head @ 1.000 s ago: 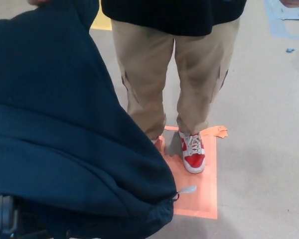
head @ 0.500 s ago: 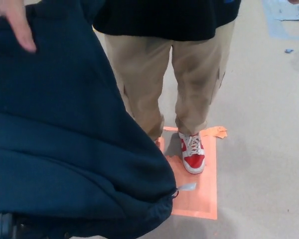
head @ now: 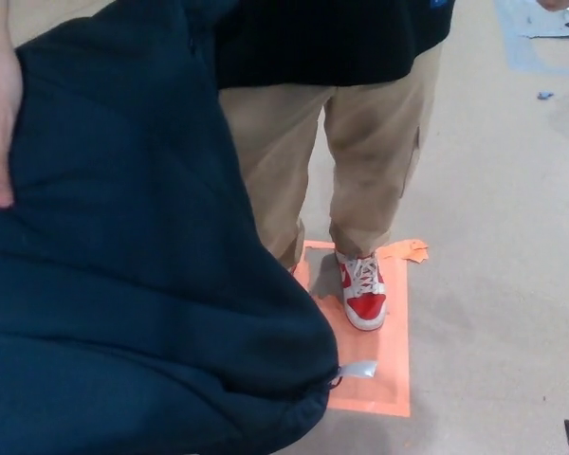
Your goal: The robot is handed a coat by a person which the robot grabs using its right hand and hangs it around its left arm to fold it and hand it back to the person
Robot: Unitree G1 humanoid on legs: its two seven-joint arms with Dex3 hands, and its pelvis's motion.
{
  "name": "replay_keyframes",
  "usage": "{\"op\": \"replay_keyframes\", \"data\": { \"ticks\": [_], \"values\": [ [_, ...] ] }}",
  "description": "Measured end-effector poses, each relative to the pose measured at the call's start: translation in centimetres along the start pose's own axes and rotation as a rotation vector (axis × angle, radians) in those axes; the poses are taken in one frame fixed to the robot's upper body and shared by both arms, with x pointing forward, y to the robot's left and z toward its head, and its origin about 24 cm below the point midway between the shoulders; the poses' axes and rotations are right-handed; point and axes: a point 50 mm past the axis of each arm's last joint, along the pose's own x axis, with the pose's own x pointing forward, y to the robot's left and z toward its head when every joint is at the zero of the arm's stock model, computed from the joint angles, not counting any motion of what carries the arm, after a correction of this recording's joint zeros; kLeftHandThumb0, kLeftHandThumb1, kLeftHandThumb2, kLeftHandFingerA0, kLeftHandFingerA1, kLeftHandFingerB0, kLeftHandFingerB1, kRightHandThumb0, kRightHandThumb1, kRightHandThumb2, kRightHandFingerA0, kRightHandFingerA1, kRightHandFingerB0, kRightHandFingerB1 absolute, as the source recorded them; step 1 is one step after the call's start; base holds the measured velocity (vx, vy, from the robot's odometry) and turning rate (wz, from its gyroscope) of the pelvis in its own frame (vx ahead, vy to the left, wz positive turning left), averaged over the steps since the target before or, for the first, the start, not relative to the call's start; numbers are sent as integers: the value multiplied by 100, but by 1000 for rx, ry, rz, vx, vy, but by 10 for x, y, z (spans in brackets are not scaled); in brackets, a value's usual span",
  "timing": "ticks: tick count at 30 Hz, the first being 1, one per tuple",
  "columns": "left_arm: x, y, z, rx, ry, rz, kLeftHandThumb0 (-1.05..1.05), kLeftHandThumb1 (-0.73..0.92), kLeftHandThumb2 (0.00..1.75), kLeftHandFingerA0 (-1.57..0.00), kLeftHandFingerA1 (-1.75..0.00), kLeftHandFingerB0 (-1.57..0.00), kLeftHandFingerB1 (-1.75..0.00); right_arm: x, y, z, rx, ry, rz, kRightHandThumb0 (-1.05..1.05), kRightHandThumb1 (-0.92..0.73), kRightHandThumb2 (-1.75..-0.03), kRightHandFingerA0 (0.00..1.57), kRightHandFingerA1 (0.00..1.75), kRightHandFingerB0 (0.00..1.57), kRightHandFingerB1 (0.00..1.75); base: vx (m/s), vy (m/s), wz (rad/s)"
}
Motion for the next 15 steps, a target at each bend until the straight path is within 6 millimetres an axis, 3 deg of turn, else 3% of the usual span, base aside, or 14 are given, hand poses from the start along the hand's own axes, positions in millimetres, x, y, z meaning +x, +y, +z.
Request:
{"op": "replay_keyframes", "data": {
  "ticks": [3, 4, 5, 8, 9, 10, 15],
  "values": [
    [0, 0, 0, -5, 2, -2, -75, 84, 67, -12, -27, -10, -25, 0, 1, 0, -17, -1, -3, -73, -68, -105, 3, 40, 2, 27, 0, 0, 0],
    [0, 0, 0, -5, 2, -2, -75, 85, 67, -10, -26, -8, -25, 0, 1, 0, -22, -1, -2, -84, -73, -103, 8, 36, 7, 21, 0, 0, 0],
    [0, 0, 0, -5, 2, -3, -78, 73, 74, -10, -28, -7, -25, 0, 2, 0, -25, -2, -1, -83, -72, -103, 8, 36, 7, 20, 0, 0, 0],
    [0, 0, 2, -3, -4, -4, -75, 83, 66, -12, -26, -10, -25, 0, 2, 1, -30, -2, -1, -84, -74, -104, 8, 31, 7, 20, 0, 0, 0],
    [0, 0, 3, -3, -7, -4, -78, 73, 73, -10, -28, -8, -25, 1, 2, 1, -32, -1, -1, -83, -73, -104, 7, 30, 7, 20, 0, 0, 0],
    [1, 0, 4, -5, -12, -4, -78, 73, 73, -11, -28, -8, -25, 1, 2, 1, -36, -1, -1, -83, -73, -104, 7, 29, 7, 20, 0, 0, 0],
    [0, 2, 8, -8, -28, 0, -74, 84, 66, -12, -27, -10, -25, 1, 2, 1, -41, 3, -1, -83, -73, -104, 7, 27, 7, 20, 0, 0, 0]
  ]
}}
